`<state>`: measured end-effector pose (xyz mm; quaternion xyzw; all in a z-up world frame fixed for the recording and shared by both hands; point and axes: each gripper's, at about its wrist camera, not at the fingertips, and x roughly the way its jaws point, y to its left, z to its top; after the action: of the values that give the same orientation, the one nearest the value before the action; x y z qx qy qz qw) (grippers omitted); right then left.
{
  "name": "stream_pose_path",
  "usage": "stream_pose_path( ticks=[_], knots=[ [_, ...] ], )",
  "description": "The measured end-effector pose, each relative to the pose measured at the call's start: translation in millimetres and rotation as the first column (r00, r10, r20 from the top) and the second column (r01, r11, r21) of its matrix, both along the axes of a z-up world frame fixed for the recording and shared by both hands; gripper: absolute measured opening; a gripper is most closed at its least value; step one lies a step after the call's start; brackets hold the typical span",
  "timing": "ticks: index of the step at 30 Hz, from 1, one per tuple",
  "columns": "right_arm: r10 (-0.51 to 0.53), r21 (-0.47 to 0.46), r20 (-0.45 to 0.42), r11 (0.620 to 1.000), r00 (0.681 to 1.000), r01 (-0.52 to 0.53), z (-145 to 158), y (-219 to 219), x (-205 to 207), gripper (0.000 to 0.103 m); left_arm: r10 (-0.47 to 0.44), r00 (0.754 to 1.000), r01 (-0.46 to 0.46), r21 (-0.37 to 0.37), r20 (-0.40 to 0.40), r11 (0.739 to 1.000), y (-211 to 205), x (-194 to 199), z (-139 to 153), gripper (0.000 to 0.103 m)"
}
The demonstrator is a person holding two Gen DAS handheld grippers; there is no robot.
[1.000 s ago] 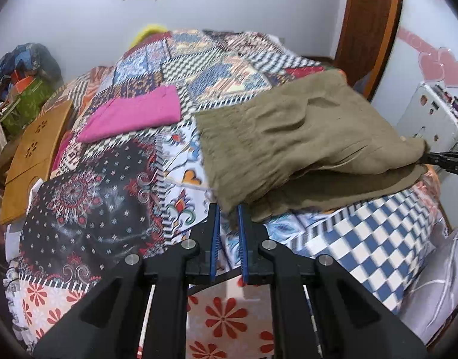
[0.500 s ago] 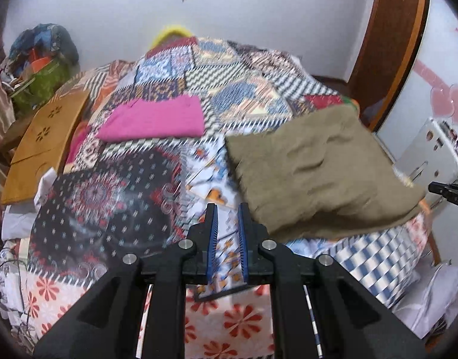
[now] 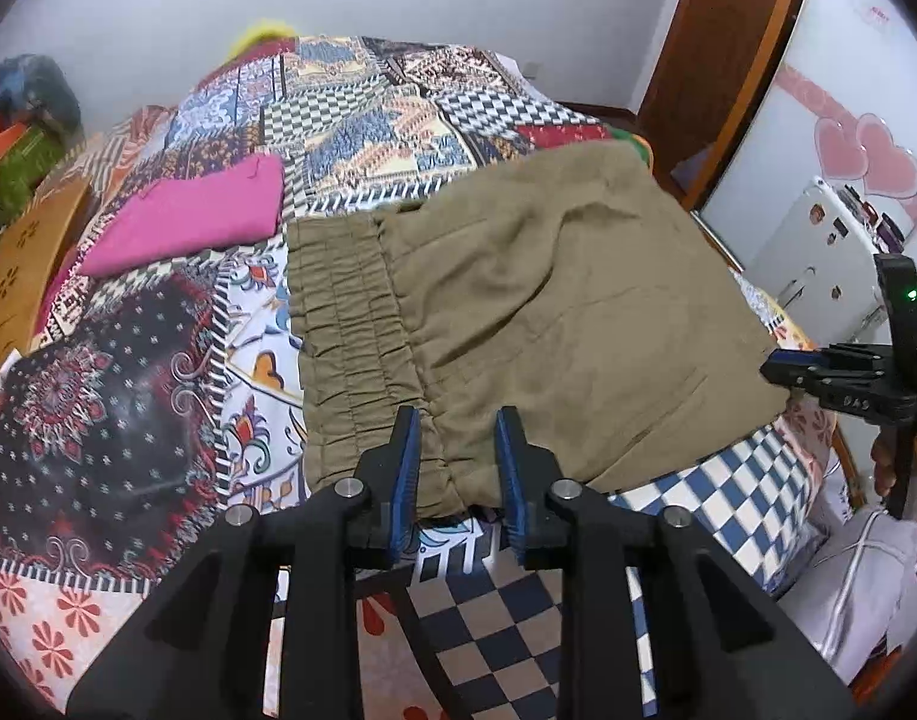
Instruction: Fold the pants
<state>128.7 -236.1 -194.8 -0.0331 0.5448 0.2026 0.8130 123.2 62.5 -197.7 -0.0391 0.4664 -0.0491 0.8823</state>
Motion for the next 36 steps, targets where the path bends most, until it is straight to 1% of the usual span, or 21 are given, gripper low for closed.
stream_pose_path(
  ticks=[2,5,7,8,9,10,12,16,18,21,23,24,25,27,31,36],
  knots=[
    [0.006,-0.016,0.01,1.0,1.0,-0.006,3,-2,-3,0.024,-0.005,1.0,0.004,0.008,0.014,1.0,-1,-2,-2,0.027],
    [0.02,-0.039,0.012,0.999,1.0,-0.02,6,-2,-3,0.023,-0.007,1.0,0.007,0.01,0.012,1.0,-1,-1,-1,0.028],
    [0.024,-0.053,0.009,0.998,1.0,-0.023,9,-4,-1,0.024,-0.003,1.0,0.003,0.001,0.008,1.0,3,-1,4,0.029],
    [0.015,-0.058,0.007,0.998,1.0,-0.015,12,-6,0,0.025,0.002,1.0,-0.002,-0.003,0.008,1.0,7,-1,7,0.03],
    [0.001,-0.067,0.009,0.998,1.0,0.0,15,-9,2,0.025,0.018,1.0,-0.018,-0.009,0.013,1.0,13,0,13,0.035],
    [-0.014,-0.075,0.016,0.997,1.0,0.015,18,-13,4,0.025,0.031,0.999,-0.031,-0.015,0.02,0.999,18,0,17,0.044],
    [-0.043,-0.067,0.026,0.997,0.999,0.045,25,-22,11,0.025,0.072,0.996,-0.07,-0.035,0.044,0.997,32,2,27,0.049],
    [-0.084,-0.052,0.067,0.995,0.994,0.088,44,-31,25,0.028,0.164,0.984,-0.162,-0.035,0.066,0.986,61,19,39,0.049],
    [-0.093,-0.047,0.093,0.994,0.991,0.098,51,-30,31,0.035,0.2,0.977,-0.198,-0.039,0.07,0.979,73,31,41,0.049],
    [-0.099,-0.035,0.145,0.994,0.984,0.105,63,-26,44,0.04,0.222,0.973,-0.219,-0.043,0.064,0.975,84,49,43,0.049],
    [-0.095,-0.031,0.162,0.994,0.982,0.102,66,-22,54,0.04,0.23,0.972,-0.228,-0.043,0.05,0.973,88,65,40,0.049],
    [-0.092,-0.027,0.168,0.995,0.981,0.098,67,-19,62,0.04,0.23,0.972,-0.228,-0.043,0.044,0.973,89,69,39,0.051],
    [-0.089,-0.024,0.175,0.995,0.98,0.095,67,-17,67,0.04,0.232,0.972,-0.23,-0.042,0.035,0.972,90,78,36,0.057],
    [-0.086,-0.022,0.185,0.996,0.979,0.091,67,-15,81,0.04,0.235,0.972,-0.234,-0.038,0.022,0.971,91,90,31,0.061],
    [-0.081,-0.02,0.185,0.996,0.979,0.086,63,-6,107,0.04,0.22,0.975,-0.221,-0.036,-0.026,0.975,90,117,15,0.063],
    [-0.067,0.003,0.151,0.998,0.986,0.067,51,5,138,0.04,0.182,0.979,-0.185,-0.026,-0.094,0.982,86,143,-10,0.065]
  ],
)
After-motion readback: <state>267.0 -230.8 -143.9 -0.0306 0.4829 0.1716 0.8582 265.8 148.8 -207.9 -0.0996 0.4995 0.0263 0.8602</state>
